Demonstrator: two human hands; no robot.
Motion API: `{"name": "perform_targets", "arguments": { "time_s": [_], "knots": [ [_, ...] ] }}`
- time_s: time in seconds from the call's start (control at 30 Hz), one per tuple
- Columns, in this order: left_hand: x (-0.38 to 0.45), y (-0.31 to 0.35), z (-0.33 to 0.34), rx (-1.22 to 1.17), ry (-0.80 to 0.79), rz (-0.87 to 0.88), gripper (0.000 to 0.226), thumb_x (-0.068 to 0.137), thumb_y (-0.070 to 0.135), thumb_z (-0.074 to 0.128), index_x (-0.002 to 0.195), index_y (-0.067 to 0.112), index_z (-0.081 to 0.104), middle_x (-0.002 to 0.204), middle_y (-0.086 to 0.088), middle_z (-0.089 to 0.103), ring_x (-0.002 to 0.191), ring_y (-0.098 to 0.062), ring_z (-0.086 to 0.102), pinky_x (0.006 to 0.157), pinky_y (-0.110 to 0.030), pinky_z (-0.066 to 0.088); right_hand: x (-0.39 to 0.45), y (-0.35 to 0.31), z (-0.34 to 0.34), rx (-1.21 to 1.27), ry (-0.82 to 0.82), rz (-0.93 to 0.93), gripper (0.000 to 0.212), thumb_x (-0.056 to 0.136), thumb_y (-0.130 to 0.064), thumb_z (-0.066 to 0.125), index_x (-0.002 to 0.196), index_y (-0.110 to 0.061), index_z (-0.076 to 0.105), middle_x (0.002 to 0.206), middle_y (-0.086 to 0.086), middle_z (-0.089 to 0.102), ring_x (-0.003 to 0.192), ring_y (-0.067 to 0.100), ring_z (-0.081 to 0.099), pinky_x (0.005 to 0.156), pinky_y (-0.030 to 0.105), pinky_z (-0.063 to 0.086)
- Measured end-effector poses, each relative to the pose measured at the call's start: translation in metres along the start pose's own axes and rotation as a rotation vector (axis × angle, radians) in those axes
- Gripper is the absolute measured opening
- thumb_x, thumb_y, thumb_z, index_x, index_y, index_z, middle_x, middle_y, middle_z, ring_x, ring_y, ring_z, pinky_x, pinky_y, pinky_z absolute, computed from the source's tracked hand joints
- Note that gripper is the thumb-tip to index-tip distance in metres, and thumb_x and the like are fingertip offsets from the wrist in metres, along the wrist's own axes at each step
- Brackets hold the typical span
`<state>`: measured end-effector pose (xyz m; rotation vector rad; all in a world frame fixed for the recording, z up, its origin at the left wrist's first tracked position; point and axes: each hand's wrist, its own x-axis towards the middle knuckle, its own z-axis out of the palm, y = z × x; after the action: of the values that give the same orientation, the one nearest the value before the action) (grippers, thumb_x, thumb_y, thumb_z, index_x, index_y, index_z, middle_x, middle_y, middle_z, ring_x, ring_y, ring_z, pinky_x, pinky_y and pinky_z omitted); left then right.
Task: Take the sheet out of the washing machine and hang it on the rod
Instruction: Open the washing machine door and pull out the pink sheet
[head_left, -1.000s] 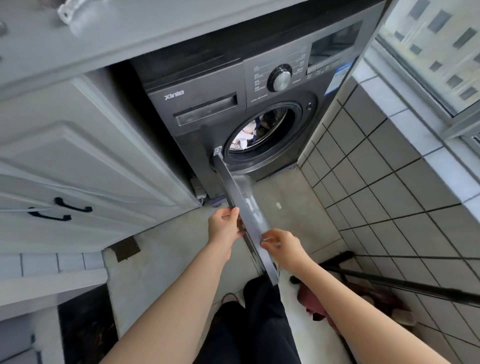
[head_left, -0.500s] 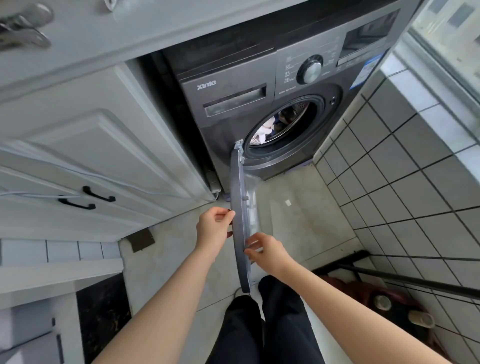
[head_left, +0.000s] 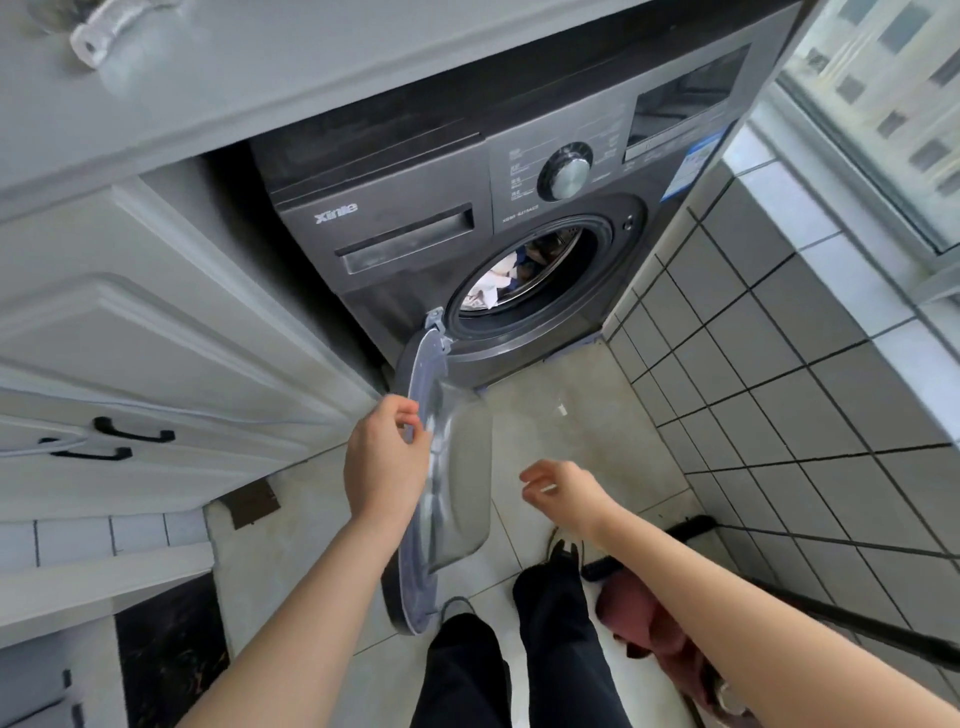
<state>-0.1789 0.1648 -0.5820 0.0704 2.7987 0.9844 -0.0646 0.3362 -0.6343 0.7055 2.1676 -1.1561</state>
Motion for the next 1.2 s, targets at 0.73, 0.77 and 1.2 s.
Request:
{"name": "perform_targets", "arguments": {
  "time_s": [0.73,0.77,1.2],
  "knots": [
    [0.198,0.004,0.275,0.615,-0.422,0.245,0.048,0.087,0.011,0.057,0.132,0.011,0.04,0.14,-0.01,0.038,0.129,-0.032,0.035,0.098,-0.045,0.039,0.307,0.058,-0.126,-0.357,0.164,-0.225,0.039,0.091,-0.022,0.058,0.126,-0.007,0.052,0.126,0.013,0.055,0.118,0.029,0.052,0.098,0.034,0.041],
    [0.21,0.0,0.287,0.621,-0.395,0.272,0.052,0.087,0.01,0.058,0.134,0.011,0.037,0.144,-0.009,0.033,0.132,-0.032,0.031,0.1,-0.045,0.038,0.322,0.057,-0.126,-0.358,0.18,-0.234,0.041,0.091,-0.024,0.059,0.127,-0.007,0.051,0.126,0.014,0.054,0.117,0.03,0.052,0.098,0.035,0.042],
    [0.317,-0.022,0.362,0.755,-0.107,0.055,0.11,0.081,0.033,0.074,0.147,0.044,-0.014,0.153,-0.009,-0.035,0.139,-0.056,-0.005,0.113,-0.063,0.013,0.469,0.019,-0.124,-0.429,0.334,-0.362,0.101,0.078,-0.037,0.075,0.15,-0.015,0.008,0.151,0.014,0.02,0.13,0.044,0.031,0.108,0.046,0.03]
  ]
}}
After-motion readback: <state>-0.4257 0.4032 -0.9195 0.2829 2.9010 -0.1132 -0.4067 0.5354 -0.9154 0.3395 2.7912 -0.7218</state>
